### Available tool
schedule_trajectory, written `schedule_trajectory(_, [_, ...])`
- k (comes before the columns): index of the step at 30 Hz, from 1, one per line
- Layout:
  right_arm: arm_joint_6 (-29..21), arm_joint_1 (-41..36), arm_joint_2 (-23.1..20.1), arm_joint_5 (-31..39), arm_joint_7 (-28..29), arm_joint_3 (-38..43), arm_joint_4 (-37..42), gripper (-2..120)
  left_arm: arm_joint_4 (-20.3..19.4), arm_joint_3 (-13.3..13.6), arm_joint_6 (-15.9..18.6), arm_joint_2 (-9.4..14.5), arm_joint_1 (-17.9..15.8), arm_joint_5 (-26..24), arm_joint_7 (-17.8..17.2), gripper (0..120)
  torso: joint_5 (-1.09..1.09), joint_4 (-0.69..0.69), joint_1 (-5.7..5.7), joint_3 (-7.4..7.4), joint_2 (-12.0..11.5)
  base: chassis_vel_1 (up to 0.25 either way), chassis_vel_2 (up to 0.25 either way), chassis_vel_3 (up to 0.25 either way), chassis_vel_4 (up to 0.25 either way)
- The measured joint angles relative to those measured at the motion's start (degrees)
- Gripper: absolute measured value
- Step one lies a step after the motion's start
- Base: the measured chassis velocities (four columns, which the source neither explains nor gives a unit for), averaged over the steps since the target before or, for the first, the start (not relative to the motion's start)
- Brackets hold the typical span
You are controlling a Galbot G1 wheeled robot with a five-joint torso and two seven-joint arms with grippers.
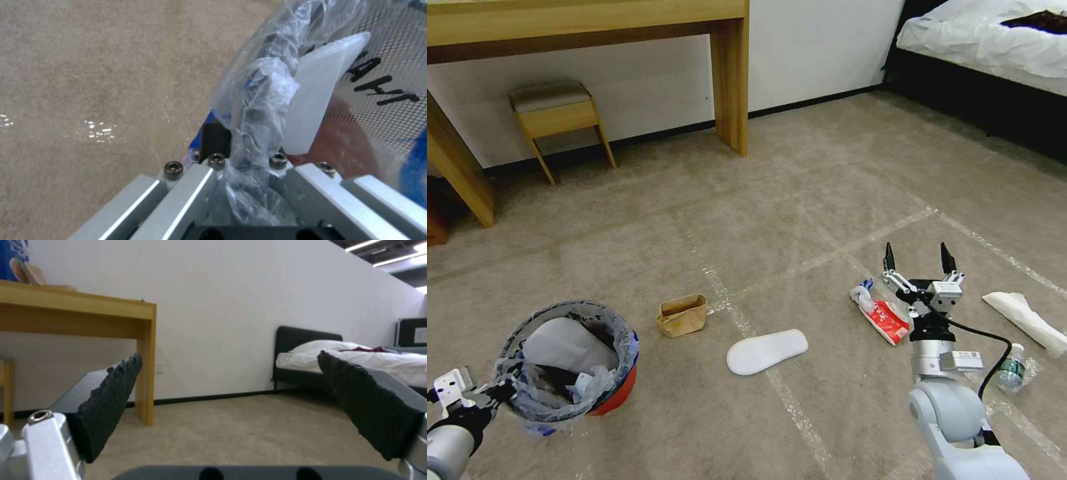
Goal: Pick up the trash bin and place the garbage on the floor into it.
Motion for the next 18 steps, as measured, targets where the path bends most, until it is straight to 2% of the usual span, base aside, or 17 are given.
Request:
schedule_trajectory(8, [-0.1, 0.2, -0.1, -0.1, -0.1, 0.0, -0.1, 100, -0.4, -0.3, 0.0, -0.2, 0.3, -0.1, 0.0, 1, 0.0, 0.0, 0.0, -0.01, 0.0, 0.0, 0.0, 0.0, 0.0])
schedule_trajectory(18, [0.0, 1.0, -0.2, -0.1, -0.2, -0.3, -0.9, 100, -0.6, -0.4, 0.0, -0.4, 0.4, -0.1, 0.0, 1, 0.0, 0.0, 0.0, 0.01, 0.0, -0.07, 0.091, 0.087, -0.08])
